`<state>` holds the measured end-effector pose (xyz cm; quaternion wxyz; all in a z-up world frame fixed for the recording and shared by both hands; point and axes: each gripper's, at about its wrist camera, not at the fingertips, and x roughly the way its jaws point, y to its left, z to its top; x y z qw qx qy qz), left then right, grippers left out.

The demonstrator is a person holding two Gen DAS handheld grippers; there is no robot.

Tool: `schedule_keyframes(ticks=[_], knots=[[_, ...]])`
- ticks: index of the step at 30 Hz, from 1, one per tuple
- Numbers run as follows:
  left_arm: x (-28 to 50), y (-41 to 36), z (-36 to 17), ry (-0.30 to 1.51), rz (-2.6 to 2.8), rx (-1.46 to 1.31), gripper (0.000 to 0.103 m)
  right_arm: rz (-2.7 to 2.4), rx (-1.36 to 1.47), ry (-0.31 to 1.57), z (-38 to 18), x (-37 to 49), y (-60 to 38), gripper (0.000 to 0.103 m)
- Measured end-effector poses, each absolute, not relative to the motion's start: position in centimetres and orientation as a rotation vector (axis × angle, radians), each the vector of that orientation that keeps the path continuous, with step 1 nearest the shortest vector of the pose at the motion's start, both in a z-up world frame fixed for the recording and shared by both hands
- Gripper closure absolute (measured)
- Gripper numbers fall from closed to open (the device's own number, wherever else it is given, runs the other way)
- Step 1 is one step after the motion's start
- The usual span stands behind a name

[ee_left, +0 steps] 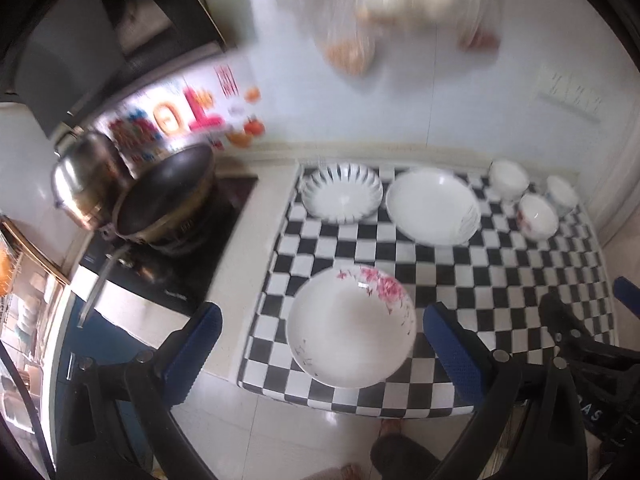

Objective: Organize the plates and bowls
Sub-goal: 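Lower the left tool onto the pink-flowered plate rim while the right tool grips it too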

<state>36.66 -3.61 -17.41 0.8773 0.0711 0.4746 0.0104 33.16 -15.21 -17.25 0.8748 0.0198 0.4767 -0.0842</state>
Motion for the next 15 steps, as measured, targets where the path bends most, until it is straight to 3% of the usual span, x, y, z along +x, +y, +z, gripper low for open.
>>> schedule_keyframes(ticks=[15], knots=[[45.8,-0.3,-29.8,1.263,0.024,0.136,0.001,-0.091,0.076,1.325,-33.5,44.0,-12.9,0.0]])
